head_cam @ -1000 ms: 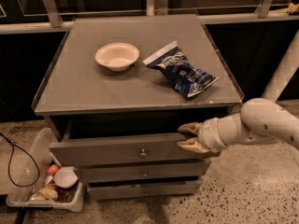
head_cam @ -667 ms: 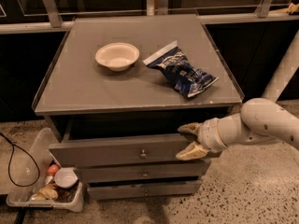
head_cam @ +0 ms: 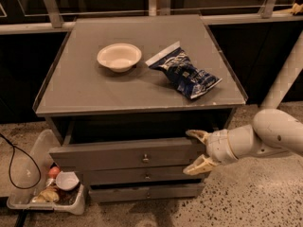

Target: Open top drawer

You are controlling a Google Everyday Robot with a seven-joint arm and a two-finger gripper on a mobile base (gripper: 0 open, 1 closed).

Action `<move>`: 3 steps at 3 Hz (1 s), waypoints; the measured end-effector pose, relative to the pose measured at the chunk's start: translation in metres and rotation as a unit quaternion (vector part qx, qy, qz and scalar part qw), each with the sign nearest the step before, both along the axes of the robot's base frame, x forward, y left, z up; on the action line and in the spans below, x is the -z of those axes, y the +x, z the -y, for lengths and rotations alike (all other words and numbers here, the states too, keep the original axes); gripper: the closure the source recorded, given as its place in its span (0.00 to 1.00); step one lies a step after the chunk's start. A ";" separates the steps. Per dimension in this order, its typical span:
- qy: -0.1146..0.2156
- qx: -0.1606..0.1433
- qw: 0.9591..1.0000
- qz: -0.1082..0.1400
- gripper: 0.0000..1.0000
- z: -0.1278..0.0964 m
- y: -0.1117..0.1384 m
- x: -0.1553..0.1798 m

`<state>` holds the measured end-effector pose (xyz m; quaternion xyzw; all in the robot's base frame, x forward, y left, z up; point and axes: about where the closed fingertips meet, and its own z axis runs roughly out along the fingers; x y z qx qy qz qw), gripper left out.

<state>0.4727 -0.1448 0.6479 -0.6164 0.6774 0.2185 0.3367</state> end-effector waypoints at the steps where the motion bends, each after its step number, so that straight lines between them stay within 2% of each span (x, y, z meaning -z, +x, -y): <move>1: 0.006 -0.009 1.000 -0.002 0.61 -0.005 -0.010 -0.006; 2: 0.006 -0.009 1.000 -0.002 0.85 -0.005 -0.010 -0.011; 3: 0.007 -0.010 1.000 -0.002 1.00 -0.005 -0.010 -0.014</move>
Offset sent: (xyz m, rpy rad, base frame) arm -0.3037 -0.1109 -0.0219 0.1118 0.1416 0.1235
